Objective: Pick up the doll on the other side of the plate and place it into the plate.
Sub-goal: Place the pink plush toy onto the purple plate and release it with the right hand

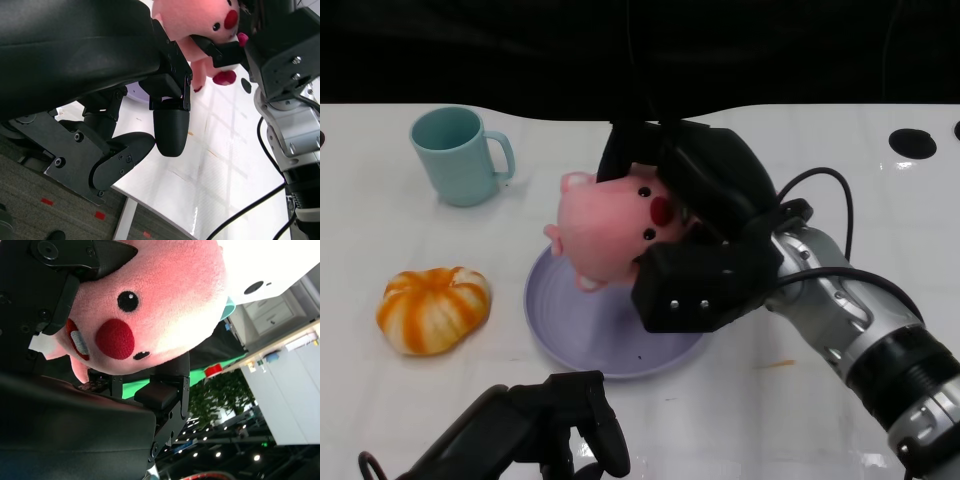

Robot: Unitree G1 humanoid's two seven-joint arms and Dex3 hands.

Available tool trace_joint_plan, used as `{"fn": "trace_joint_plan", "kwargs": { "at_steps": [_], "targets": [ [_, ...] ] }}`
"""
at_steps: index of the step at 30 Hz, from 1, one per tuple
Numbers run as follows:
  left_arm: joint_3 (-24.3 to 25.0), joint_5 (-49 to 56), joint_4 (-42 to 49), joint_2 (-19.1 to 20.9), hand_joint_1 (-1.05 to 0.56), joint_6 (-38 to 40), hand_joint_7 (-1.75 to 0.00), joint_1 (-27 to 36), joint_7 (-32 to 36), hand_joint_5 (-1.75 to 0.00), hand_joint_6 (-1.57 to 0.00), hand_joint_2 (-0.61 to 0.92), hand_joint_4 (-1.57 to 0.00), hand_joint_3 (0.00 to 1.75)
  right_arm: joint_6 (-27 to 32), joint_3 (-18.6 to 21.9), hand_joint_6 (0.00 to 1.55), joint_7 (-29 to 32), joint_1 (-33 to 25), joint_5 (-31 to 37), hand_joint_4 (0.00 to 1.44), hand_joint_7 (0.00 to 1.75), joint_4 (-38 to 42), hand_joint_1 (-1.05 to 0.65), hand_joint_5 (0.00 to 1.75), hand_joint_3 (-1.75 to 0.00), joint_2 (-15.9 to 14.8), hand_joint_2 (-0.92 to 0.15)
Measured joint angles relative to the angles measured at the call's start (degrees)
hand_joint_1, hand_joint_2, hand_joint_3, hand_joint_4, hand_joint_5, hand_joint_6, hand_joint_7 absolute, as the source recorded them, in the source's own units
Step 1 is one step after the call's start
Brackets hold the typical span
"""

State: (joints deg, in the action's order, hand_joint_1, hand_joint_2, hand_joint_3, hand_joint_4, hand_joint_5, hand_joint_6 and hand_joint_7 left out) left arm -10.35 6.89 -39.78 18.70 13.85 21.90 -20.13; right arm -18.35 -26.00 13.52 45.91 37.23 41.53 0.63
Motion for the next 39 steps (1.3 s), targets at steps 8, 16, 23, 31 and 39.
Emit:
{"fn": "trace_joint_plan", "kwargs": {
  "at_steps": [8, 16, 23, 31, 39],
  "targets": [
    [-0.6, 0.1, -0.5, -0.2, -0.15, 0.7, -1.48, 0.0, 0.0, -1.75, -0.63, 0.53, -0.72, 1.18, 0.2, -0.9, 0.68, -2.5, 0.6, -0.8, 0.71, 0.55, 2.2, -0.28, 1.17, -0.87, 2.9, -0.49],
    [-0.8, 0.5, -0.8, -0.3, -0.15, 1.3, -1.49, -0.1, 0.0, -1.75, -0.63, 0.53, -0.72, 1.17, 4.4, -3.5, 0.24, -17.7, 0.9, -0.8, 0.04, 0.00, -1.3, -0.75, 0.44, -0.14, 1.1, -0.92],
    [-1.0, 0.5, -1.1, -0.3, -0.15, 2.0, -1.51, -0.2, 0.0, -1.75, -0.62, 0.53, -0.73, 1.16, 7.0, -5.4, 0.15, -24.6, 0.9, 0.5, 0.00, 0.00, -6.3, -0.87, 0.25, -0.19, -1.6, -0.92],
    [-1.0, 0.5, -1.1, -0.1, -0.16, 2.0, -1.51, -0.3, 0.0, -1.75, -0.61, 0.54, -0.73, 1.16, 8.7, -6.2, 0.09, -28.8, 0.0, 1.2, 0.00, 0.00, -12.1, -0.93, 0.07, -0.22, -4.1, -0.92],
    [-0.7, 0.4, -1.1, 0.4, -0.17, 2.0, -1.51, -0.4, 0.0, -1.75, -0.61, 0.54, -0.72, 1.16, 9.6, -4.7, 0.08, -32.4, -3.1, -0.8, 0.03, 0.01, -20.5, -0.91, 0.08, -0.25, -7.9, -0.92]
  ]
}}
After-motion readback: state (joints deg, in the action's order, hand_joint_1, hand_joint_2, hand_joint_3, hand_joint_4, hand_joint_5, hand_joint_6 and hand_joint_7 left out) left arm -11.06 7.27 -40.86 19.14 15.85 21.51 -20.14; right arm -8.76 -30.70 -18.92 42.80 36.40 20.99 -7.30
